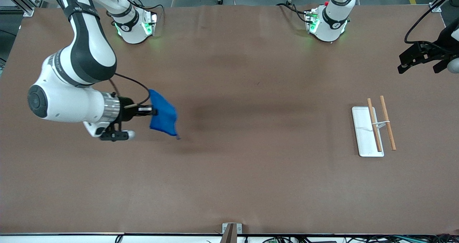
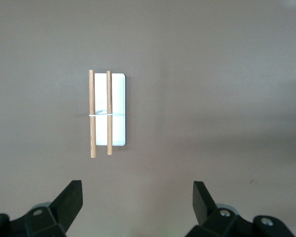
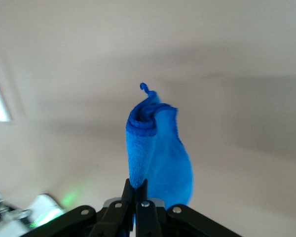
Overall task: Right arm passes towel to left arm to hang
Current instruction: 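Lift the towel with the right gripper toward the table middle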
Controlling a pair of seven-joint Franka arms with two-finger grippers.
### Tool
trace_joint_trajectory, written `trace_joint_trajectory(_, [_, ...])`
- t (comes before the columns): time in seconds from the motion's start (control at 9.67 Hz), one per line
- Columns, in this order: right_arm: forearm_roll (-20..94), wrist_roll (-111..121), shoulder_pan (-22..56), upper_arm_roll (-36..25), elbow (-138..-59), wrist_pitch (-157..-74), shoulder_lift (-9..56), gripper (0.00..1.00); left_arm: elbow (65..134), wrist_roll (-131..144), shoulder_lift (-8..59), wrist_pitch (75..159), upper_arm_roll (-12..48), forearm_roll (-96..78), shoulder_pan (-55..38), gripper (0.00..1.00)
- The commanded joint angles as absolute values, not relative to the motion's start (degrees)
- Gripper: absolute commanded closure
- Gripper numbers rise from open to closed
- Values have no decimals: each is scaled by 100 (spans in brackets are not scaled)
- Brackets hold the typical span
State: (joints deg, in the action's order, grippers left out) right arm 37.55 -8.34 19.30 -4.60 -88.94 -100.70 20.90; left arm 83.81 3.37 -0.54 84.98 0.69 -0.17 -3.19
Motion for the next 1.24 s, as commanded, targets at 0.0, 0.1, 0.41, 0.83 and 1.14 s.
trace_joint_trajectory(0.0, [5204,-905,2344,-510,-9043,-10605,2127,99,8464,298,44,8455,88,-280,-308,1])
trace_joint_trajectory(0.1, [5899,-897,2625,-510,-9044,-10861,2144,99,8455,273,27,8455,79,-455,-299,0])
trace_joint_trajectory(0.41, [7817,-826,3416,-510,-9035,-11704,2206,99,8542,264,79,8411,79,-1307,-316,0])
trace_joint_trajectory(0.83, [10083,-292,4182,-510,-9026,-12374,2294,99,9314,-507,70,8288,88,-2626,-308,0])
trace_joint_trajectory(1.14, [11352,149,4464,-519,-9035,-12392,2364,99,10157,-1342,70,8279,97,-3539,-308,0])
